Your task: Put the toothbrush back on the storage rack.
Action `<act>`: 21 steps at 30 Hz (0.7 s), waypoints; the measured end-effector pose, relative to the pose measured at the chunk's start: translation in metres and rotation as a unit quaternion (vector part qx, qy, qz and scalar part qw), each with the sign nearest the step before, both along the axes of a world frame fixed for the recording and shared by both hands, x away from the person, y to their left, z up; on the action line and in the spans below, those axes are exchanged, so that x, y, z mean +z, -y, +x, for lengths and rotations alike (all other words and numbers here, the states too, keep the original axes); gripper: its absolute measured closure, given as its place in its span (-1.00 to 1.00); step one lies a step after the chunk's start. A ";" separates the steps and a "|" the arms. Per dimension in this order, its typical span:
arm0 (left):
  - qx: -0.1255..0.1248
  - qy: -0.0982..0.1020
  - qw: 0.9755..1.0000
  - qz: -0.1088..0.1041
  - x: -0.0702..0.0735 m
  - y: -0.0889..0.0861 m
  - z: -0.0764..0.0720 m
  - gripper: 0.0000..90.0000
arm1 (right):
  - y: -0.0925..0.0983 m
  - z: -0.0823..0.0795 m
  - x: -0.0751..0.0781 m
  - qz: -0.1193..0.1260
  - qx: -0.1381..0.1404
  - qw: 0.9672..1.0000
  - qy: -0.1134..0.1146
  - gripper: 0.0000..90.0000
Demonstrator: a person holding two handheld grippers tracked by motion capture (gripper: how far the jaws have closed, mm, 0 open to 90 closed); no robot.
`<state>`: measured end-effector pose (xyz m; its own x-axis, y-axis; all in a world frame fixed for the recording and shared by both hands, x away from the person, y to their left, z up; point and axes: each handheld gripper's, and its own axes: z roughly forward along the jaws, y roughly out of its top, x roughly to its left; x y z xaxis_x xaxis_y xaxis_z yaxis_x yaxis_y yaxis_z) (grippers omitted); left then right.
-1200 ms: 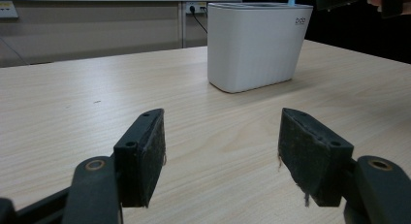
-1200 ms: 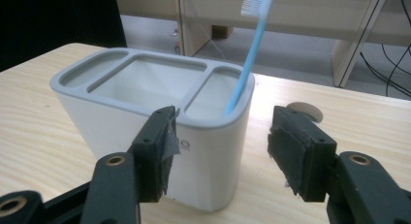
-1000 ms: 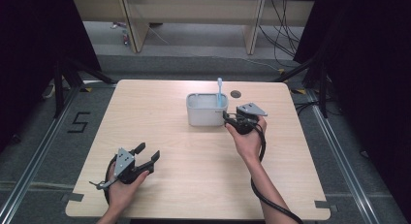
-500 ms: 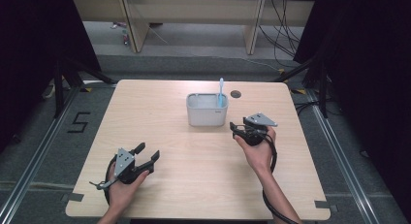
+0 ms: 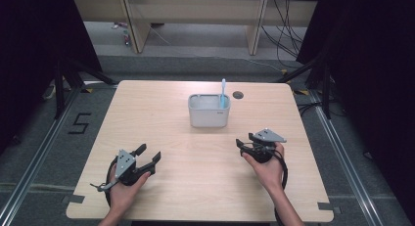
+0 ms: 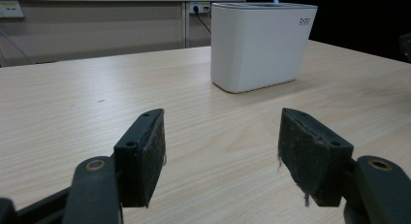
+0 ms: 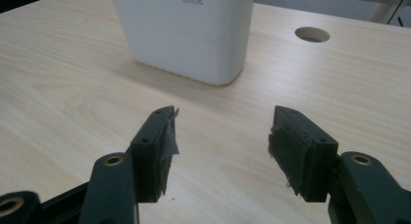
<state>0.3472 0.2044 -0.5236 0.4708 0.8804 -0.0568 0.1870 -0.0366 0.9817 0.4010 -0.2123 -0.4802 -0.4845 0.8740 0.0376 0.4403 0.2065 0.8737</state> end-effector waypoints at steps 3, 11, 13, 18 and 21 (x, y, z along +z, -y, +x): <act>0.001 0.001 1.000 0.000 0.000 0.000 0.000 -0.26 | -0.001 -0.011 -0.005 0.021 -0.007 1.000 -0.020 -0.05; 0.002 0.001 1.000 -0.001 0.000 0.000 0.000 -0.26 | 0.004 -0.030 -0.013 0.008 0.009 1.000 -0.019 -0.05; 0.002 0.001 1.000 -0.001 0.000 0.000 0.000 -0.26 | 0.009 -0.034 -0.015 -0.005 0.013 1.000 -0.013 -0.05; 0.004 0.000 1.000 -0.004 0.000 0.000 0.000 -0.26 | 0.014 -0.048 -0.018 -0.005 0.014 1.000 -0.021 -0.05; 0.002 0.006 1.000 -0.010 -0.001 -0.001 0.001 -0.26 | 0.016 -0.057 -0.019 0.004 0.005 0.999 -0.032 -0.05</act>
